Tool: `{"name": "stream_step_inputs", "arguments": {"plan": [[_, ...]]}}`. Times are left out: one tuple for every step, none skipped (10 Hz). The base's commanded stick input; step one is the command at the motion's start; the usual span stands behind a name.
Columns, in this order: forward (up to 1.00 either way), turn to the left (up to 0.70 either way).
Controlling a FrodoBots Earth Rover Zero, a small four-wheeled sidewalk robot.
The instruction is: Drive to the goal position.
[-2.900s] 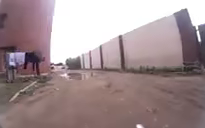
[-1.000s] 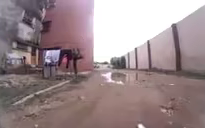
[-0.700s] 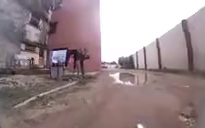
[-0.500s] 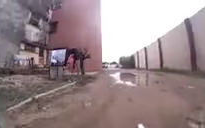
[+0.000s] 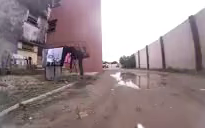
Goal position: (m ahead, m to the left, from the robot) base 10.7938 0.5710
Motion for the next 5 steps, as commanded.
{"name": "stream_step_inputs", "arguments": {"plan": [[0.7,-0.35],[0.7,-0.35],[0.7,-0.35],[0.7,-0.35],[0.7,-0.35]]}}
